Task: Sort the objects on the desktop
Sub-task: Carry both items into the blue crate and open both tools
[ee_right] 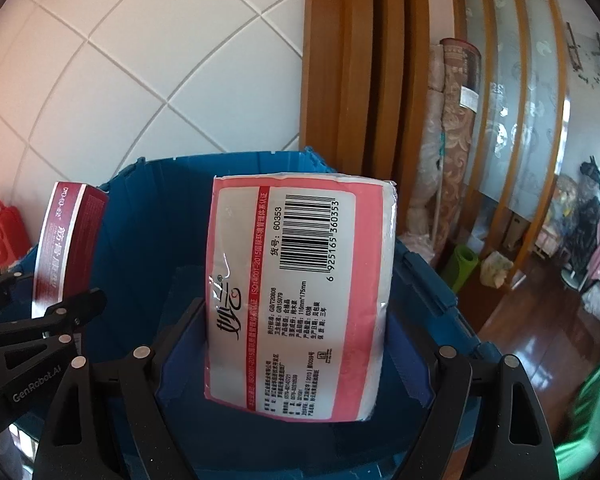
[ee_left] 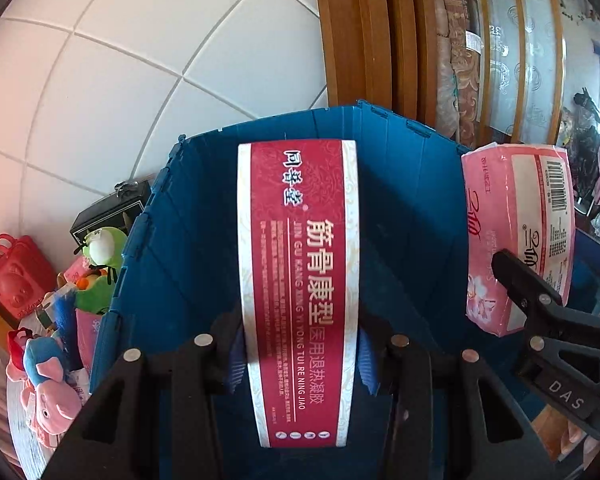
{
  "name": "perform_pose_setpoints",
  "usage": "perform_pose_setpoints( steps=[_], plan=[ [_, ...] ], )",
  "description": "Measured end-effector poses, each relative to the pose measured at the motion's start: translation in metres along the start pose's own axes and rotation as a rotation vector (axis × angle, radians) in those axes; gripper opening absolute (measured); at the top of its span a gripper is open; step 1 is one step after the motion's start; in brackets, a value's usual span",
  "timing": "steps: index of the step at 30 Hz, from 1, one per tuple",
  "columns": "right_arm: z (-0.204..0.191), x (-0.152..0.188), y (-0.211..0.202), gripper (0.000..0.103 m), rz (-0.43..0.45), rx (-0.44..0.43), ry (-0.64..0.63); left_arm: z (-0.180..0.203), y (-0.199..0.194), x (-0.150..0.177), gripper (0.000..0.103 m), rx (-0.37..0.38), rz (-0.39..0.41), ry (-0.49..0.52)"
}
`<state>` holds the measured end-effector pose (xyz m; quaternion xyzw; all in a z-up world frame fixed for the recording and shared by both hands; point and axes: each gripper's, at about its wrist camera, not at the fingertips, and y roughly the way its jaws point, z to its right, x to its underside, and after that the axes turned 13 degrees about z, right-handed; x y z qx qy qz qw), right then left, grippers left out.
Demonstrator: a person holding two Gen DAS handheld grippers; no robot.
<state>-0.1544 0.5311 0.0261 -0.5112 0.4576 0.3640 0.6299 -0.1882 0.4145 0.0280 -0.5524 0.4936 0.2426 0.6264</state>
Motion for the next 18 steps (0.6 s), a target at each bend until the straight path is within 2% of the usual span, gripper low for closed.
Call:
perform_pose_setpoints(
  steps=[3,7,11,15,17,18],
  plan=[
    [0.0,-0.001,0.002,0.086,0.0,-0.007,-0.011,0.001,0.0,-0.003,0.045,-0.011,0.003,-0.001],
    [0.003,0.0,0.003,0.088,0.003,-0.011,-0.014,-0.001,-0.001,-0.004,0.058,-0.022,0.016,0.003],
    [0.009,-0.003,0.005,0.095,0.028,0.016,-0.028,-0.005,-0.001,-0.003,0.06,-0.026,0.009,-0.012],
    [0.012,-0.007,-0.002,0.095,0.044,0.016,-0.031,-0.009,-0.003,-0.001,0.06,-0.025,0.011,-0.026],
    [0.014,-0.007,-0.005,0.103,0.049,0.02,-0.035,-0.012,-0.007,0.0,0.06,-0.02,0.016,-0.037],
    [0.013,-0.007,-0.008,0.103,0.052,0.019,-0.038,-0.013,-0.01,0.0,0.06,-0.02,0.02,-0.04]
  ],
)
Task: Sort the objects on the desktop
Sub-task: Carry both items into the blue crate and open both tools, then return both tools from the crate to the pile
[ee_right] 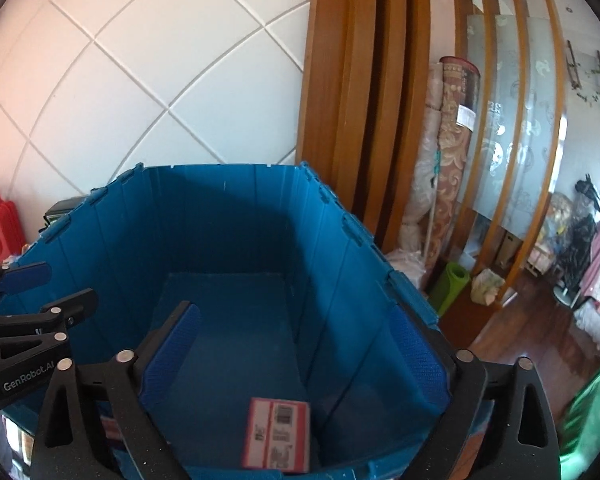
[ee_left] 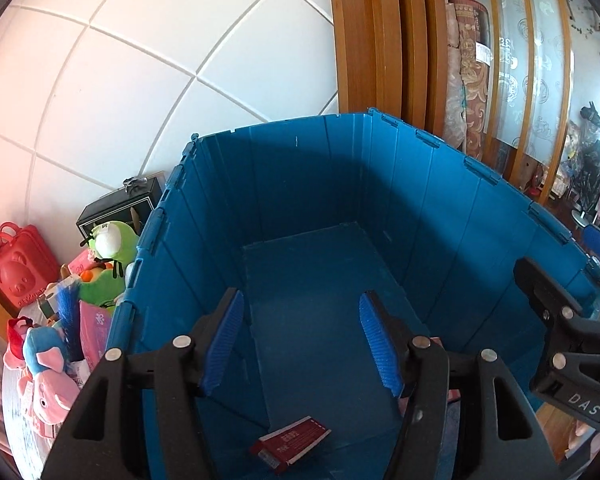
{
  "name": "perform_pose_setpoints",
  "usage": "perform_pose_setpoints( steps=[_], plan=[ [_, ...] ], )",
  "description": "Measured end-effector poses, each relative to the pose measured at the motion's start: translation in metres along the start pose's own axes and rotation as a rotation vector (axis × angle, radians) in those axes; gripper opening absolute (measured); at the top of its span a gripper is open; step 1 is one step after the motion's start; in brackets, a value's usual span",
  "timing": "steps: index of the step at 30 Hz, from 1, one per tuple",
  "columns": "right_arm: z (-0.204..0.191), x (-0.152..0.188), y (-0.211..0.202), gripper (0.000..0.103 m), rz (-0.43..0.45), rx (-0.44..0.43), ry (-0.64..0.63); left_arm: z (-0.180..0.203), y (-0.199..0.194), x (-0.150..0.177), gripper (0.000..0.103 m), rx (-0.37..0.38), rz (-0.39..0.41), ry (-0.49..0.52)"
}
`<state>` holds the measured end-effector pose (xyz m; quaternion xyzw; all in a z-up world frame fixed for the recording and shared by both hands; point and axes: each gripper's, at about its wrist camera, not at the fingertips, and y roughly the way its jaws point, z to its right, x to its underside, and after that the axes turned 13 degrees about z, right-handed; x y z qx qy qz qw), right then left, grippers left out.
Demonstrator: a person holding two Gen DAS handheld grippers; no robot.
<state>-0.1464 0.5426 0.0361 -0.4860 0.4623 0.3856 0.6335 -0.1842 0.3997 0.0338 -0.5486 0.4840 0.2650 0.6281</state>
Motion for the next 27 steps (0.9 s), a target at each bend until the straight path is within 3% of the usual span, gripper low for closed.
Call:
perform_pose_setpoints(
  steps=[7,12,17,20,27],
  plan=[
    [-0.011,-0.003,-0.027,0.103,0.035,-0.041,-0.014,-0.022,-0.043,0.004,0.06,-0.033,0.086,-0.022],
    [-0.036,-0.007,-0.05,0.103,0.083,-0.124,0.003,-0.058,-0.082,0.016,0.06,-0.108,0.144,-0.038],
    [-0.078,-0.014,-0.078,0.103,0.141,-0.252,0.021,-0.109,-0.118,0.041,0.062,-0.204,0.161,-0.056],
    [-0.11,-0.018,-0.099,0.103,0.19,-0.326,0.022,-0.145,-0.14,0.059,0.069,-0.274,0.166,-0.056],
    [-0.193,-0.022,-0.132,0.103,0.234,-0.493,0.02,-0.24,-0.179,0.116,0.07,-0.43,0.109,-0.101]
  ],
)
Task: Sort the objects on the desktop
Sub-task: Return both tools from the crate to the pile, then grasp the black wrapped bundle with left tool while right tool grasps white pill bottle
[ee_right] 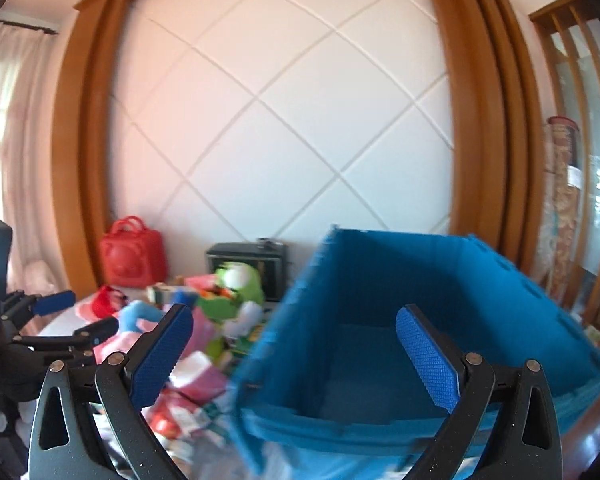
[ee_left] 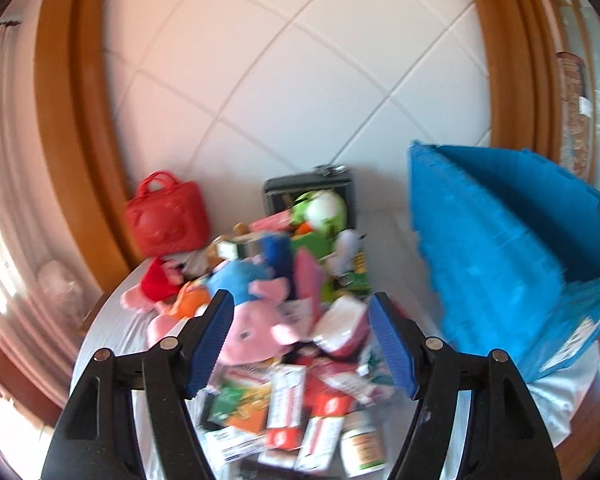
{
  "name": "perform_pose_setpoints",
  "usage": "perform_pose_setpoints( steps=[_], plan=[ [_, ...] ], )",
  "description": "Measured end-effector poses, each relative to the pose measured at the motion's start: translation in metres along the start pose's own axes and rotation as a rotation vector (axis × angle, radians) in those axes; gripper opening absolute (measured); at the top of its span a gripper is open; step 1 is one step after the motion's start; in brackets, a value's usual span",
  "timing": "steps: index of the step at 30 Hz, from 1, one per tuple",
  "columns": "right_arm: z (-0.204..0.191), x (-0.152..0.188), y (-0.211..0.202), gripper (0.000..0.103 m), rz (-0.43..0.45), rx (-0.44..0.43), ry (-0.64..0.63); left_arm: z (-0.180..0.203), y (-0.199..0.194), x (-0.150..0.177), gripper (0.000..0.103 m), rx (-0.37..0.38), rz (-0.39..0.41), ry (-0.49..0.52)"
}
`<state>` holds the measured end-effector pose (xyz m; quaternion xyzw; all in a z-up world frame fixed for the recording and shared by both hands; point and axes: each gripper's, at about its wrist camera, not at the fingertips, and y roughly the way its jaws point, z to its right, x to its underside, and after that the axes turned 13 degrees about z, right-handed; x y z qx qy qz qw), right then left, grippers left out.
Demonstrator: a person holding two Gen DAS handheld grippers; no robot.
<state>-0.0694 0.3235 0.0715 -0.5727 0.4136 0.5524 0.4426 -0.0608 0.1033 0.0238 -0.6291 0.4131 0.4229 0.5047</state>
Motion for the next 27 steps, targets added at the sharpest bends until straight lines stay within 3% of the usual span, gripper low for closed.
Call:
perform_pose_setpoints(
  steps=[6,12,21,27],
  plan=[
    [-0.069,0.024,0.018,0.103,-0.083,-0.106,-0.018,-0.06,0.02,0.052,0.07,-0.058,-0.133,-0.018],
    [-0.104,0.077,0.04,0.103,-0.252,-0.152,-0.009,-0.078,0.036,0.112,0.07,-0.041,-0.279,-0.013],
    [-0.124,0.17,0.066,0.103,-0.53,-0.142,-0.001,-0.077,0.058,0.175,0.07,0.072,-0.4,0.008],
    [-0.13,0.21,0.066,0.103,-0.625,-0.087,0.016,-0.069,0.066,0.211,0.07,0.191,-0.455,0.06]
  ],
)
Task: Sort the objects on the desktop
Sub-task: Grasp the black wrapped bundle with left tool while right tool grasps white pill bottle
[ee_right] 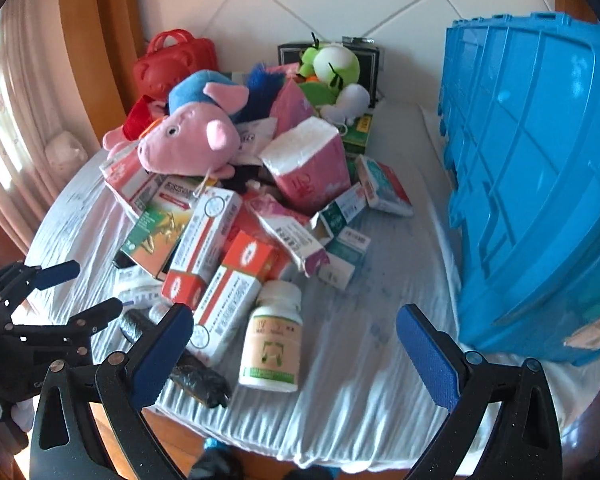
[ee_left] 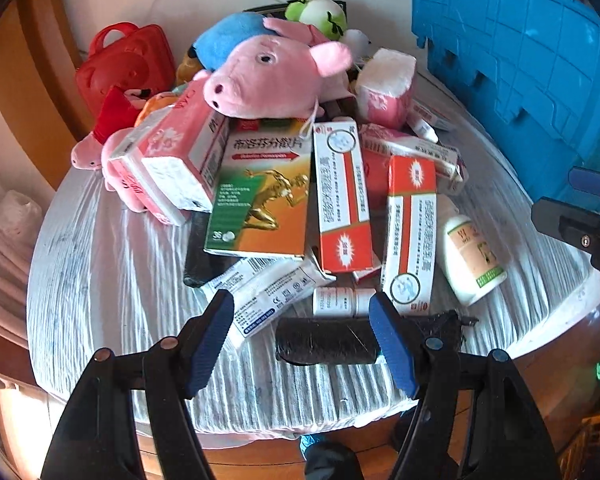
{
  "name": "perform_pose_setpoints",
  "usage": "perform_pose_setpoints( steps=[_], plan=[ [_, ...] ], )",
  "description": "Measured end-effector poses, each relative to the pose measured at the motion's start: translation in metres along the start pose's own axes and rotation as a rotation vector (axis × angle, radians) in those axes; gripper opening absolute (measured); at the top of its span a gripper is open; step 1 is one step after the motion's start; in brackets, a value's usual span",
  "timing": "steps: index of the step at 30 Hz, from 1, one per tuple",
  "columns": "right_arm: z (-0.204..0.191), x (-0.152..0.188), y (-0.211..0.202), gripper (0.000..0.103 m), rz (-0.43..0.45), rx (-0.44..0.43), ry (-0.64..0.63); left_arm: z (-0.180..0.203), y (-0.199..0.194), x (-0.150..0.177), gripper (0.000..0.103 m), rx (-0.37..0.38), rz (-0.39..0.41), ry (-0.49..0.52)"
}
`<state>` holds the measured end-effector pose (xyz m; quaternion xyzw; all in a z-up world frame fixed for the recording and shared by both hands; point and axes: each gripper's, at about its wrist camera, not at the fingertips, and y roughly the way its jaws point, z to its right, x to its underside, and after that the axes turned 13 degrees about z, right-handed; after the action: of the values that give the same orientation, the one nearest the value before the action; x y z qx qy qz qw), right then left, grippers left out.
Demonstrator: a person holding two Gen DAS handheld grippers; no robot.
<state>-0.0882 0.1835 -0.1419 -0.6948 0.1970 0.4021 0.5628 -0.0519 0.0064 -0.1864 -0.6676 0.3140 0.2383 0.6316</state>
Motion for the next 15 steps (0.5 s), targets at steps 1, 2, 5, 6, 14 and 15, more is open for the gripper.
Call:
perform_pose_setpoints(
  steps=[1,2,5,6,14,15],
  plan=[
    [-0.001,0.004,0.001,0.103,-0.011,0.01,0.006,0.002,0.004,0.004,0.07,0.018,-0.009,0.013],
    [-0.002,0.009,0.002,0.103,-0.021,0.019,0.013,0.003,0.007,0.008,0.07,0.036,-0.016,0.029],
    [-0.003,0.024,0.004,0.095,-0.055,0.055,0.039,0.011,0.016,0.018,0.069,0.11,-0.035,0.087],
    [-0.003,0.028,0.004,0.093,-0.067,0.063,0.052,0.013,0.018,0.02,0.069,0.133,-0.037,0.111],
    [-0.003,0.072,0.005,0.088,-0.15,0.124,0.15,0.04,0.035,0.043,0.07,0.238,-0.056,0.347],
    [-0.003,0.076,0.005,0.088,-0.158,0.13,0.16,0.044,0.037,0.043,0.07,0.239,-0.044,0.376]
  ],
)
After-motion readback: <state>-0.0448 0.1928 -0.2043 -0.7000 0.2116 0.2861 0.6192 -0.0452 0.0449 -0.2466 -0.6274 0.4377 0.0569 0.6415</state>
